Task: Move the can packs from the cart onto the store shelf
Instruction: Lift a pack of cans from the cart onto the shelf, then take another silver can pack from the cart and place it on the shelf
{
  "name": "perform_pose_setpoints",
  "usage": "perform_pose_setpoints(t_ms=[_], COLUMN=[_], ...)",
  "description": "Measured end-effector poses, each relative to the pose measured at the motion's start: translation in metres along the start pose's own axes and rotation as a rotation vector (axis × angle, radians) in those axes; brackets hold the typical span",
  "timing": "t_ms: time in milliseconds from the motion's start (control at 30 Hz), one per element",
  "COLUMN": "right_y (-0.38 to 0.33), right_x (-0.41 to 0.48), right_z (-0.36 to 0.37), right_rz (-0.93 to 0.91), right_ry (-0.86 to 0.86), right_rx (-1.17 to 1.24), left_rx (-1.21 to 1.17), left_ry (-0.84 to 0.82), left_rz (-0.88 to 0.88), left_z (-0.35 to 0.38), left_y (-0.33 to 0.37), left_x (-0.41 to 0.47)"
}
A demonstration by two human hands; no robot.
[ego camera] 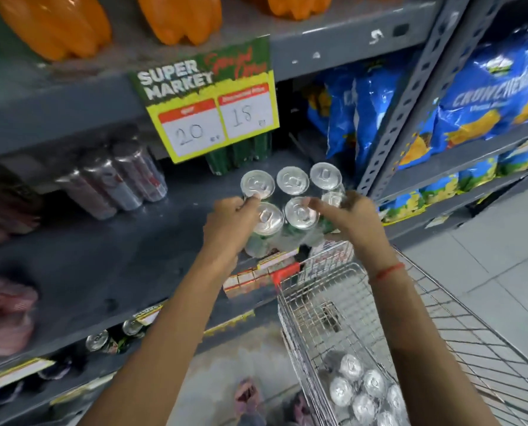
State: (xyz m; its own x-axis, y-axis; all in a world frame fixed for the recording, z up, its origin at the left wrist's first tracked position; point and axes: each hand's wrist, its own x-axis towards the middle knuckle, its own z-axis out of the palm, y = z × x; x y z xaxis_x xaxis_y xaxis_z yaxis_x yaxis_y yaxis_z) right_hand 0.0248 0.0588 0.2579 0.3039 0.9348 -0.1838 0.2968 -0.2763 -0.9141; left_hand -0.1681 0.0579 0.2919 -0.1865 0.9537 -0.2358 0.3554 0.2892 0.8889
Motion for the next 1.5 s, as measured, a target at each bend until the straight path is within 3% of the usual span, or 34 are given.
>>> perform_pose_setpoints(t_ms=[300,633,733,800,867,933,1033,1200,1367,1500], right_y=[-0.029,-0.027,-0.023,-0.014,0.003,0.026,0.073,0.184,0.313,0.364], right_x=[0.039,0.046,0.041,0.033,0.021,0.005,-0.017,-0.049,-0.099,-0.138], right_z=[0.033,0.035,0.036,0.039,0.043,0.045,0.043,0.032,0.004,-0.009], right_rz=[0.067,0.093,0.079,0.035,-0.072,-0.203,-0.328,-0.254,0.099,0.447], right_ry=[-0.011,-0.022,-0.004,0.037,0.148,0.298,0.480,0.505,0.487,0.403], right_rx=[-0.082,-0.047,-0.008,-0.023,-0.086,-0.062,-0.071,-0.233,-0.416,-0.471], left_rx=[-0.147,-0.112,0.021,0.231,0.430,0.458,0.395,0.426,0.594,0.822], left_ry=[-0.012,-0.013,-0.030,-0.021,0.129,0.213,0.057,-0.160,-0.424,-0.834], left_rz=[-0.176,-0.113,-0.034,0.028,0.272,0.610,0.794,0.741,0.535,0.078], left_z=[-0.011,-0.011,-0.002,0.011,0.028,0.050,0.091,0.154,0.212,0.251], left_y=[-0.014,-0.012,-0.013,-0.017,-0.026,-0.040,-0.069,-0.123,-0.189,-0.223], left_x=[0.034,0.047,0.036,0.023,-0.002,-0.027,-0.051,-0.064,-0.067,-0.067])
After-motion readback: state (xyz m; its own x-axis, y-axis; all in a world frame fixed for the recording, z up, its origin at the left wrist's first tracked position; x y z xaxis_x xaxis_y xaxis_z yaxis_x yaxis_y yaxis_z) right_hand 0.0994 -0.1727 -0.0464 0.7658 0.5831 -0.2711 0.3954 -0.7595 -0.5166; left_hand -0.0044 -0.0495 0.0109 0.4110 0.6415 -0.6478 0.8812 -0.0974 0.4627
